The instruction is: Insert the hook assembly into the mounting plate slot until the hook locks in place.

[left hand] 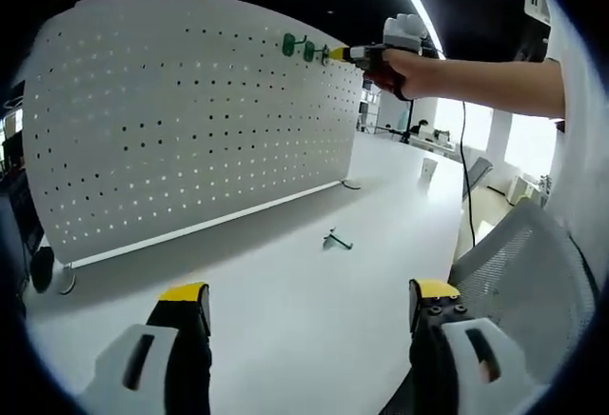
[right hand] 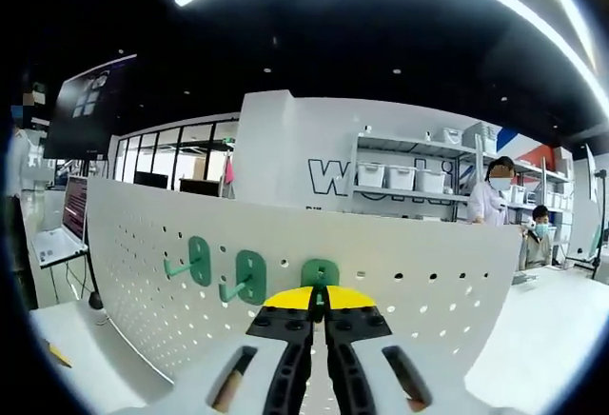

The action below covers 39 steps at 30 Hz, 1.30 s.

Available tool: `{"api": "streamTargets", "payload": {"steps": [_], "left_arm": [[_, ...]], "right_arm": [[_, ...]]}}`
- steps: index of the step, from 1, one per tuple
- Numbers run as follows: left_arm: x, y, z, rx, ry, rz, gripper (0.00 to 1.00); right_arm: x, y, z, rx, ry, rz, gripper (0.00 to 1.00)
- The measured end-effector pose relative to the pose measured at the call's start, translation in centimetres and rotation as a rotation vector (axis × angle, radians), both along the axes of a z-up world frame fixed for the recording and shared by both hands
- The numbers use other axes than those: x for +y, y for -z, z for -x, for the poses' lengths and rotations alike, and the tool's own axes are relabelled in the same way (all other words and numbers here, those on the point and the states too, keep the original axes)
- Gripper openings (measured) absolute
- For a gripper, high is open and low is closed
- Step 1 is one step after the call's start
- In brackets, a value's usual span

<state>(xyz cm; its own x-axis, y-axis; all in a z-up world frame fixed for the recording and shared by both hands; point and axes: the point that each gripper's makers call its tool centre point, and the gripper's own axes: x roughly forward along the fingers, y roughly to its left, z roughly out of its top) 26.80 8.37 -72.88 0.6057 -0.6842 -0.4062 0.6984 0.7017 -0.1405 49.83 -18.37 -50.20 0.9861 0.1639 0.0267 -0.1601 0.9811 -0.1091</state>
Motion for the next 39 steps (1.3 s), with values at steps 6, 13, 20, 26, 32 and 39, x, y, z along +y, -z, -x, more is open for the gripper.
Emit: {"api": "streamTargets", "payload": {"steps": [6,13,20,26,32,39], "left_arm": [[0.1,0.0,0.0,0.000,-0.003,0.001,0.88],[0.1,-0.1,-0.1,-0.002,-0.006,0.006,0.88],[0.1,0.0,-0.1,-0.004,-0.007,0.003,0.89],[0.2,-0.1,-0.2,-0.004,-0.015,0.008,0.89],[0.2,0.0,-0.2,-0.005,-0.012,0.007,0.89],[0.2,0.0,-0.2,-0.006,-0.015,0.004,0.89]], "right_arm": [[0.1,0.1,-0.1,-0.008,0.030,-0.012,0.01],[0.0,0.2,-0.3,-0.018,0.051,-0.019,0.01],[0.0,0.2,-0.2,-0.019,0.054,-0.012,0.02],[0.0,0.2,-0.2,-0.020,0.037,-0.001,0.02],[0.1,0.2,0.4,-0.026,-0.005,-0.010,0.14],[0.2,0.4,0.8,-0.013,-0.036,-0.011,0.24]]}}
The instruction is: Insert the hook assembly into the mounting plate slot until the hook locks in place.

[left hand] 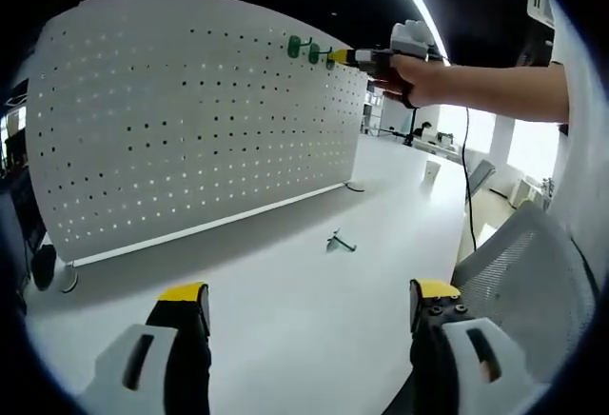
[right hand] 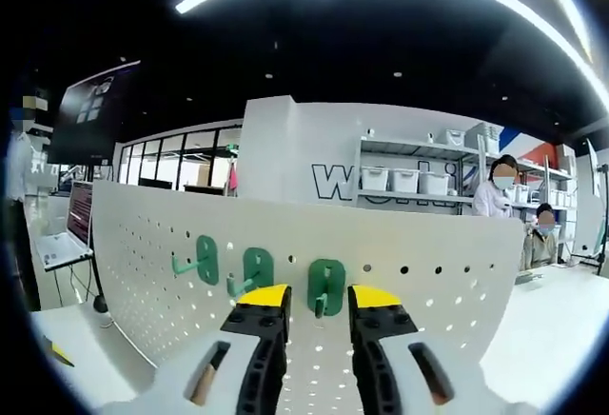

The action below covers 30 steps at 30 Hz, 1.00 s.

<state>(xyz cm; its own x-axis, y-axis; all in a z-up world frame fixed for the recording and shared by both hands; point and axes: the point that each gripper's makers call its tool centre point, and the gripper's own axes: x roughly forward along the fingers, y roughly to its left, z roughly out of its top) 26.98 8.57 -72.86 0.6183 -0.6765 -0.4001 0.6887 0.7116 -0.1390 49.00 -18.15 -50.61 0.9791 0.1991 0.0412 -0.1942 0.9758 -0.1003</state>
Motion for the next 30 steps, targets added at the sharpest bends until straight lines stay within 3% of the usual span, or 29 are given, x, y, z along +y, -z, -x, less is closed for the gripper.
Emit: {"api": "streamTargets", "payload": {"steps": [10,24,30], "left_arm": [[0.0,-0.1,0.0,-0.002,-0.001,0.003,0.89],[0.0,-0.4,-0.1,-0.007,-0.005,0.014,0.89],[0.0,-0.6,-0.2,-0.012,-0.007,0.020,0.89]], "right_arm": [[0.0,0.5,0.3,0.013,-0.009,-0.007,0.26],[0.8,1.7,3.4,0.013,-0.146,-0.012,0.33],[1.1,2.6,4.7,0.029,-0.167,-0.010,0.33]]}}
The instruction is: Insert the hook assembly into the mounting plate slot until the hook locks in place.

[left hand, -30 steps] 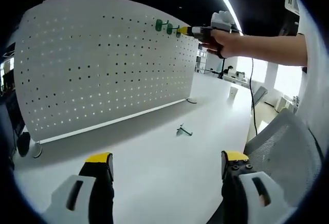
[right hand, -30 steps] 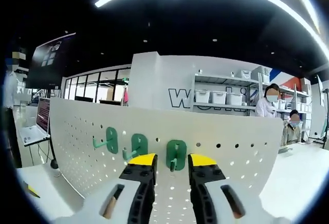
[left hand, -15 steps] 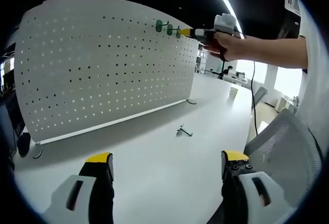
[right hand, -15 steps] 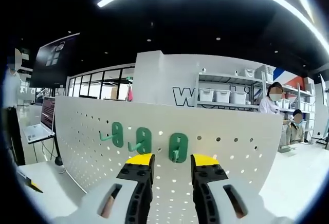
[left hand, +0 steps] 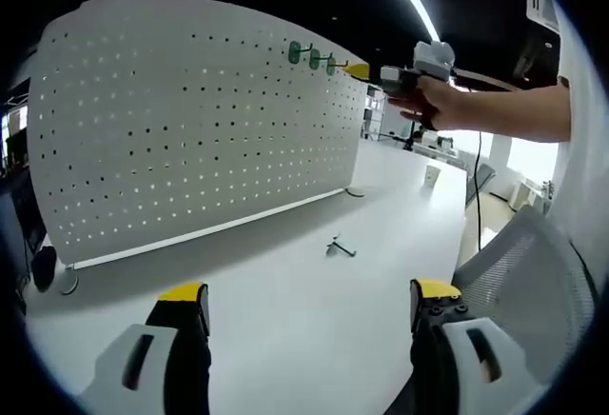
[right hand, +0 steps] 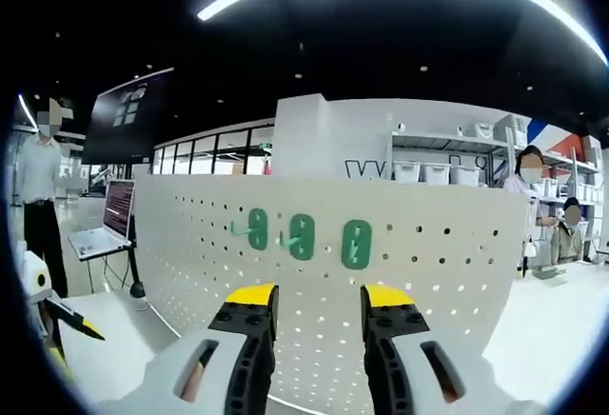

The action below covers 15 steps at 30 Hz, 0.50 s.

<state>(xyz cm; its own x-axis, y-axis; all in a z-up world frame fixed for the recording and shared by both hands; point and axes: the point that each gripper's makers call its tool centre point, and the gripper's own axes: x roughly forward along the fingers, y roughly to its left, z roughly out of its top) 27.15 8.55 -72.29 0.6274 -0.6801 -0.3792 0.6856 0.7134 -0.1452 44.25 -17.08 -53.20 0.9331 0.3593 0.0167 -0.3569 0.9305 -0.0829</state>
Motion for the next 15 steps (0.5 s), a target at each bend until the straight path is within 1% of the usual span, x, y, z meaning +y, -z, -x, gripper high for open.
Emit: {"api": "streamTargets", "payload": {"steps": [7,12,15], "left_arm": [[0.1,0.0,0.0,-0.003,-0.001,-0.002,0.89],[0.2,-0.2,-0.1,-0.005,-0.007,0.004,0.89],[0.2,-0.2,-0.2,-0.007,-0.009,0.007,0.89]], "right_arm": [[0.1,0.5,0.5,0.008,-0.008,-0.005,0.33],[0.7,1.0,2.0,0.007,-0.040,-0.006,0.34],[1.0,1.7,3.2,0.013,-0.063,-0.004,0.36]]}}
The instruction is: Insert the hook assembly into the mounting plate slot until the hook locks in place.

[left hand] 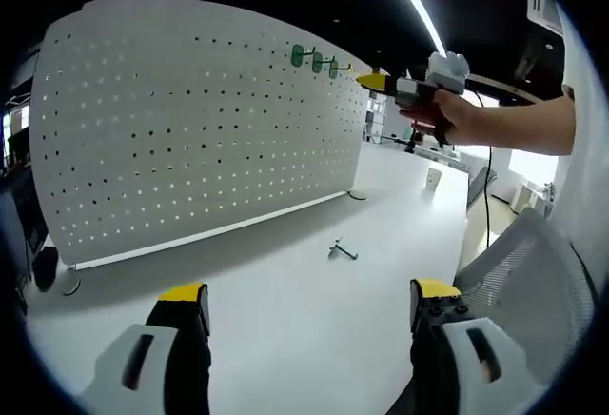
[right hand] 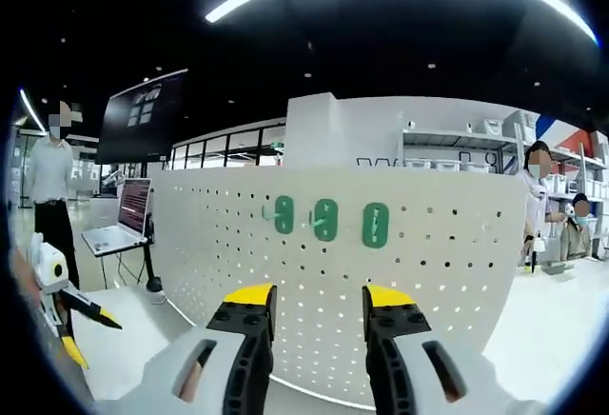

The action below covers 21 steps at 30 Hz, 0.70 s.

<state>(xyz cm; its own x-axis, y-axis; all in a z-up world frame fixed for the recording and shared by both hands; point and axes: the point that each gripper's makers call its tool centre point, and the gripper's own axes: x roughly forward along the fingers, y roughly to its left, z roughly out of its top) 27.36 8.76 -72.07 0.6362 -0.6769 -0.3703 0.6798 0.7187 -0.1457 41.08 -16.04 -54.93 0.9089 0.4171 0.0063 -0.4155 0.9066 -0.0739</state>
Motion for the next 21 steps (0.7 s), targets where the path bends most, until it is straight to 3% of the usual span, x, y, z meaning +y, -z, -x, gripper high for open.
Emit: {"api": "streamTargets", "payload": {"steps": [21], "left_arm": [[0.1,-0.5,-0.2,-0.017,-0.006,0.013,0.89]], "right_arm": [[0.4,5.1,6.4,0.093,-0.054,0.026,0.47]]}}
